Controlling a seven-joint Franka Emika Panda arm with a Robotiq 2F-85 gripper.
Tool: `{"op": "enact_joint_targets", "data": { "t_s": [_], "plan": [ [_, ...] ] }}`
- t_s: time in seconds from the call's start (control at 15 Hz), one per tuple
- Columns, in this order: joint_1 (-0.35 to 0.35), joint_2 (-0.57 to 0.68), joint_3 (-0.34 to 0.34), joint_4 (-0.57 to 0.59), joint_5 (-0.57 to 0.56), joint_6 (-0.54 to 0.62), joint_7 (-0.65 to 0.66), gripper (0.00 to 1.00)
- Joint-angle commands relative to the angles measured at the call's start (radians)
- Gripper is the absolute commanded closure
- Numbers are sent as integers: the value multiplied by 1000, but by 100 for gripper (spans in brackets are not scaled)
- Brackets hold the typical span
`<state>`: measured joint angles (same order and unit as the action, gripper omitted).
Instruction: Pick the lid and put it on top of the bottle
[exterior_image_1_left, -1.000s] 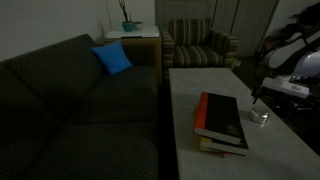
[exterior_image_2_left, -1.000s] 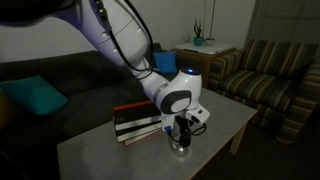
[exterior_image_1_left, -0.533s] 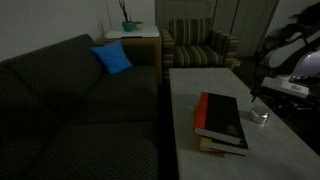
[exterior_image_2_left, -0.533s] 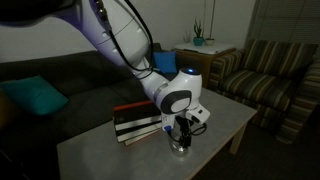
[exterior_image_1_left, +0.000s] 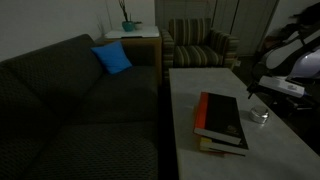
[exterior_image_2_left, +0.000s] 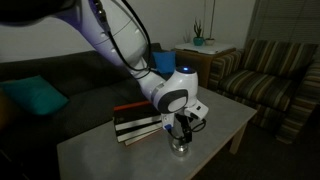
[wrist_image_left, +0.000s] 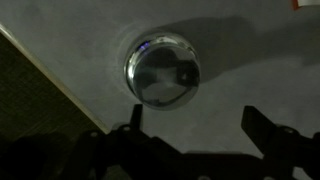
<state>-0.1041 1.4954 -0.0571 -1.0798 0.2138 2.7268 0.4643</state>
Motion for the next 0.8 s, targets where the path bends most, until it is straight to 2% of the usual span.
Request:
{"op": "enact_joint_targets", "data": {
  "t_s": [0.0,0.4,0.73],
  "plan": [
    [31,-49,-6,-120,-10,150,-22,0],
    [108,-96,-47,-275,-11,379,-2,0],
    [158,-109,-83,-352,0,488,6,0]
  ]
}}
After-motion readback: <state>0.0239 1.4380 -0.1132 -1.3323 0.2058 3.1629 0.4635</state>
